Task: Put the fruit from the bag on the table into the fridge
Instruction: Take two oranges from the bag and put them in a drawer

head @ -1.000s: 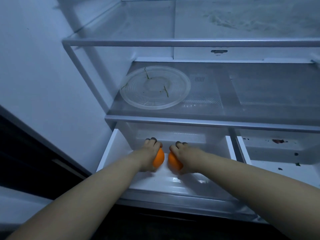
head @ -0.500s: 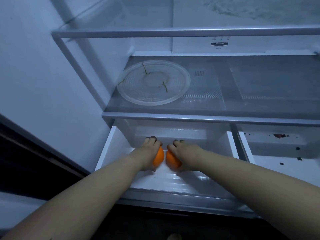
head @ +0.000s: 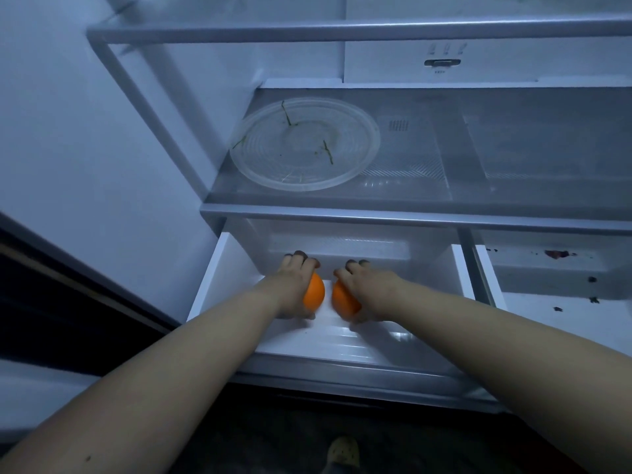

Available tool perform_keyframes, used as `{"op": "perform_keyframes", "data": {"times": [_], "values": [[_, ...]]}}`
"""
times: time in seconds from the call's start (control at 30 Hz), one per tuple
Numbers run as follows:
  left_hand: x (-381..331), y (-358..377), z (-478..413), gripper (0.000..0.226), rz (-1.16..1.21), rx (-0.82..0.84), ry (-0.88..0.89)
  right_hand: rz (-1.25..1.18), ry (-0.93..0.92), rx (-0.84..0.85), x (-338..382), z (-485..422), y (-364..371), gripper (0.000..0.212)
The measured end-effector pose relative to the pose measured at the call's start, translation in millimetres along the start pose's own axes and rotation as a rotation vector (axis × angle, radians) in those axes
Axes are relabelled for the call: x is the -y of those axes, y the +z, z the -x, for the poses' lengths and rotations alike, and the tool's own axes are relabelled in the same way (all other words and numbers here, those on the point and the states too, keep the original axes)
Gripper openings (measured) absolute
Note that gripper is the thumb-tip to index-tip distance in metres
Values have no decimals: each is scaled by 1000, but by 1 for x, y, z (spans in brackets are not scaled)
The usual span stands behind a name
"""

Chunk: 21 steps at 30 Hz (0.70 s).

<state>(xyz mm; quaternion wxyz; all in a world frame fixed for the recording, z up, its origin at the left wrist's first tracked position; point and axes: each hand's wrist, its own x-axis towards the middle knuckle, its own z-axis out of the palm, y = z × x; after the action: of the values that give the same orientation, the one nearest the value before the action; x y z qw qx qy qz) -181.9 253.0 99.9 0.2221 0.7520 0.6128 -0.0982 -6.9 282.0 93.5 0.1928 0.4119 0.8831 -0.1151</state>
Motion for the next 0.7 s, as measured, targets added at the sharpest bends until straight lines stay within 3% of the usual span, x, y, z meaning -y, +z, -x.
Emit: {"op": "perform_keyframes", "data": {"times": [0.13, 0.27, 0.47, 0.7], "values": [[-5, -13, 11, 99, -9, -43, 12, 0, -33, -39, 0, 10, -11, 88], [-14, -31, 35, 78, 4, -128, 6, -42, -81, -101, 0, 28, -28, 67], [-45, -45, 102, 57, 94, -454, -66, -91, -119, -244, 6, 75, -50, 54], [-100, -41, 183, 78, -51, -719, -191, -114, -223, -515, 15, 151, -57, 56]]}}
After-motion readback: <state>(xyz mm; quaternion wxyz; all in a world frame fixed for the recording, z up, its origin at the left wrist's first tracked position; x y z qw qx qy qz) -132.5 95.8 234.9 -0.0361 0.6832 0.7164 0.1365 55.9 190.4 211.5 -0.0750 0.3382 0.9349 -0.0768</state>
